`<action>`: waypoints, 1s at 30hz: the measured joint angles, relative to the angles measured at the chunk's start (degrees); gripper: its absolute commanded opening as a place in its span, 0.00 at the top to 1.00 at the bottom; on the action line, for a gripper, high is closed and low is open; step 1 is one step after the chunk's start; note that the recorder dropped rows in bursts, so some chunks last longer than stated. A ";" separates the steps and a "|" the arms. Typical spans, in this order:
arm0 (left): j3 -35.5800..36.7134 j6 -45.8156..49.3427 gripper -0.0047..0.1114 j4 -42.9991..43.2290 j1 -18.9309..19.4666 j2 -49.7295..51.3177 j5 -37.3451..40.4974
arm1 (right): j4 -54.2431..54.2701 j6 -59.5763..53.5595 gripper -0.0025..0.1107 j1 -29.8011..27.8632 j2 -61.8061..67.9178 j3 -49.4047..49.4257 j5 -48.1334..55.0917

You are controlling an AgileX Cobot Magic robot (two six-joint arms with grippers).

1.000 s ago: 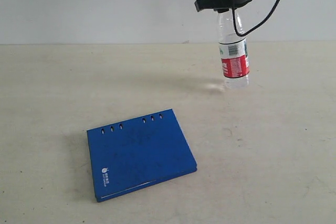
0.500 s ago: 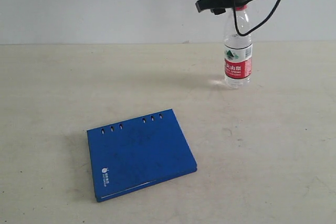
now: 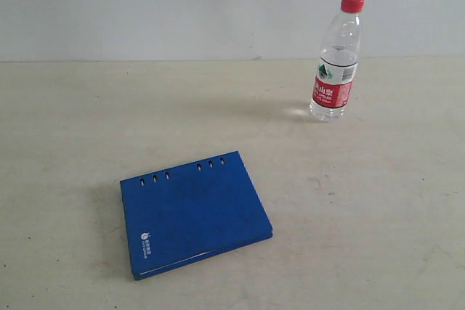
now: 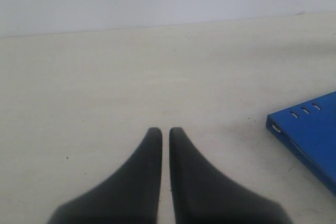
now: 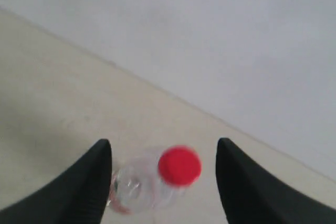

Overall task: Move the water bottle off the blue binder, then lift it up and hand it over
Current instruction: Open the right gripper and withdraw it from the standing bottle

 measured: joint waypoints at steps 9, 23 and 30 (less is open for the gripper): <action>0.00 0.00 0.92 0.00 0.00 0.00 0.00 | 36.01 -29.32 0.52 3.35 0.79 0.35 20.26; 0.00 0.00 0.92 0.00 0.00 0.00 0.00 | 27.54 -28.22 0.98 15.44 5.10 11.19 14.52; 0.00 0.00 0.92 0.00 0.00 0.00 0.00 | 26.50 -26.79 0.97 15.31 -10.32 11.55 8.75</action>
